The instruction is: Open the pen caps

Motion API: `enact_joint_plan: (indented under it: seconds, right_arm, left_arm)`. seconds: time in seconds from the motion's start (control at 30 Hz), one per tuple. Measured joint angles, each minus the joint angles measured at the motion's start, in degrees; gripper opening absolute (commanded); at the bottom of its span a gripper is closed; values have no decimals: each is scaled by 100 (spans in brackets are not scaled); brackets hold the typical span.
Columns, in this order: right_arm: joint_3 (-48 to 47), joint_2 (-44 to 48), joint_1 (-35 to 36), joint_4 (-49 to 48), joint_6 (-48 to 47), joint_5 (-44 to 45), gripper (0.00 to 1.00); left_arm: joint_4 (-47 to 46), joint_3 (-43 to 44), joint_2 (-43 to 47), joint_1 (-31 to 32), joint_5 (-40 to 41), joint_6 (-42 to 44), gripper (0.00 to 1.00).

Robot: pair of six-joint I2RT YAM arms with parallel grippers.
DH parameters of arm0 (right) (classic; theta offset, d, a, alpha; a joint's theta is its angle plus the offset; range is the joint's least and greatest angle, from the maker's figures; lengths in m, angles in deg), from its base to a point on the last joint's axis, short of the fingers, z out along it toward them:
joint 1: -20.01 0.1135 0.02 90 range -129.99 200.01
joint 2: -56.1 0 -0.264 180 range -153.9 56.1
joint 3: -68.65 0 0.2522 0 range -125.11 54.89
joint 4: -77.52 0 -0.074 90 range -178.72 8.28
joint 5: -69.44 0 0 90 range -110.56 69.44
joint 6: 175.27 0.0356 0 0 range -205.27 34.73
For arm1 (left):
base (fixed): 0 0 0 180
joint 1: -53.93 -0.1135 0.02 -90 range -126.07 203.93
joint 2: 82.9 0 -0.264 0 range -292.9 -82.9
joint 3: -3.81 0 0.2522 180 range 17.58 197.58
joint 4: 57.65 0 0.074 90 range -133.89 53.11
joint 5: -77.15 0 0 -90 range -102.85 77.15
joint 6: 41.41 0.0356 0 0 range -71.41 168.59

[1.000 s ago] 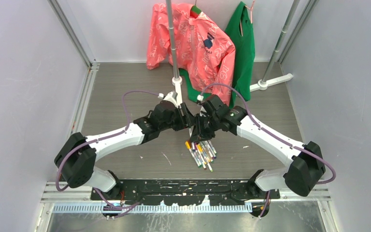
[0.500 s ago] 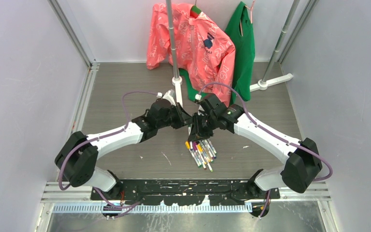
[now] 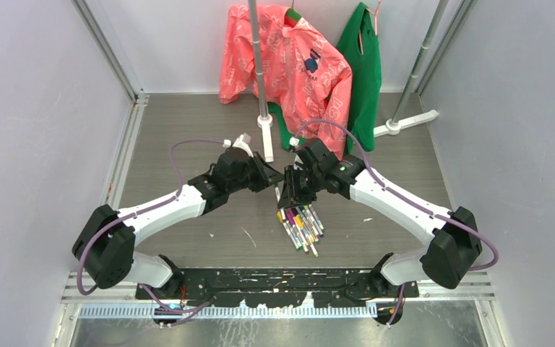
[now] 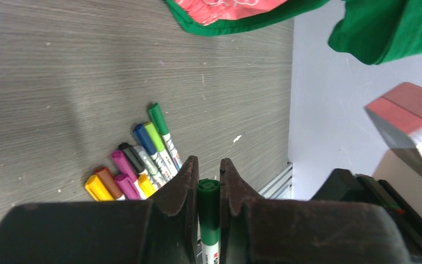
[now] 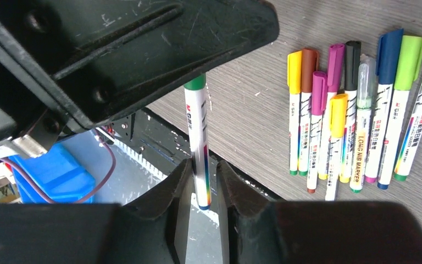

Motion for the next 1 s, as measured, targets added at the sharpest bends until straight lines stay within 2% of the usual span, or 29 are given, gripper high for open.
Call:
enact_joint_plan:
  seconds: [0.3,0.67,1.0]
  right_arm:
    - [7,0,-37,-177,37,216,31]
    - [146,0,-37,-549,122,162,36]
    - [225,-26,24,-807,219,52,37]
  left_arm:
    - [581,-153,0,-26,192,-264,0]
    - [581,-186,-20,-57,269,-695,0]
    - [560,-186,-114,-74,289,-984,0]
